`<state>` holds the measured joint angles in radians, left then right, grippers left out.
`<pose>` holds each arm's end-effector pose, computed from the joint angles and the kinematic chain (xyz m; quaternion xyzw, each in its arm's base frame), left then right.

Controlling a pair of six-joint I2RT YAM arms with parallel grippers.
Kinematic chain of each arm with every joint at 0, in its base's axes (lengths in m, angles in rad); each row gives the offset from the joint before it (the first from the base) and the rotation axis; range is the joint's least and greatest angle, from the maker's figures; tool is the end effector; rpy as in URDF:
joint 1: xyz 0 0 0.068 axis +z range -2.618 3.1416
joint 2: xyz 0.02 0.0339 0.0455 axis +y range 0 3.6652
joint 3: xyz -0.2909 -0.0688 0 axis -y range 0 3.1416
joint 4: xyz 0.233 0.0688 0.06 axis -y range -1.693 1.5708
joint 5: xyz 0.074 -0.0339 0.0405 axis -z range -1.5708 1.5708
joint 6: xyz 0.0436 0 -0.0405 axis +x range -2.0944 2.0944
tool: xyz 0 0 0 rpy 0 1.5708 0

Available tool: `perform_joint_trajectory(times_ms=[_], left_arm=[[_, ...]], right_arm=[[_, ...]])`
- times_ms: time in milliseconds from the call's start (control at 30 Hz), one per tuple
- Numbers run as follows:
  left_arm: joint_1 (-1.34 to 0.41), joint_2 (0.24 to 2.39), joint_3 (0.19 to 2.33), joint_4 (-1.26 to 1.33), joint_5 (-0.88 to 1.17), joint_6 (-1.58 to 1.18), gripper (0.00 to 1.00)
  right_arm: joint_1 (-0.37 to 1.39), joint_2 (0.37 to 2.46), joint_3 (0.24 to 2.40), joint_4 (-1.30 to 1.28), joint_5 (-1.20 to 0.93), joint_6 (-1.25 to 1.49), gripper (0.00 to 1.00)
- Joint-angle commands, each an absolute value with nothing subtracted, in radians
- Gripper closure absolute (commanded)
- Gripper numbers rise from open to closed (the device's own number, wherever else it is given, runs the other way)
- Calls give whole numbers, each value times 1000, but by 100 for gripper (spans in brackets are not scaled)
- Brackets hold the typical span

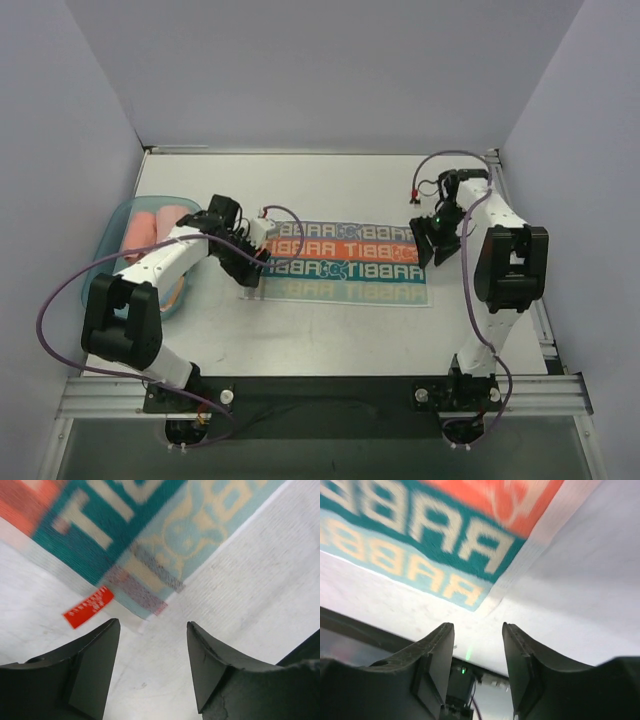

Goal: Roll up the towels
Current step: Flatten the towel, then fold the towel

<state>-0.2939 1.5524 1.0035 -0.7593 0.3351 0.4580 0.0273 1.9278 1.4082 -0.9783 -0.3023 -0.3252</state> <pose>0.2587 -0.0933 0.2227 0.3792 0.9012 -0.1542 0.1422 0.3616 0.0229 0.2071 -0.1786 0.9717 0.1435 0.0580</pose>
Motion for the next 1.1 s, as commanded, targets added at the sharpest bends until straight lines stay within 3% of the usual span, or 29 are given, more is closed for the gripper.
perform_joint_trajectory(times_ms=[0, 133, 400, 633, 1067], left_arm=[[-281, 1486, 1150, -758, 429, 468, 31], [-253, 1586, 1262, -684, 370, 416, 28], [-158, 1851, 1529, -618, 394, 321, 35], [-132, 2020, 1638, -607, 367, 284, 35], [-127, 2111, 1660, -597, 345, 275, 31]], right_arm=[[3, 1859, 1572, -1046, -408, -322, 53], [-43, 1959, 1751, -1039, -394, -279, 53], [-57, 2239, 2077, -1032, -336, -183, 60], [-38, 2367, 2166, -1009, -316, -140, 61], [-20, 2465, 2201, -991, -281, -123, 61]])
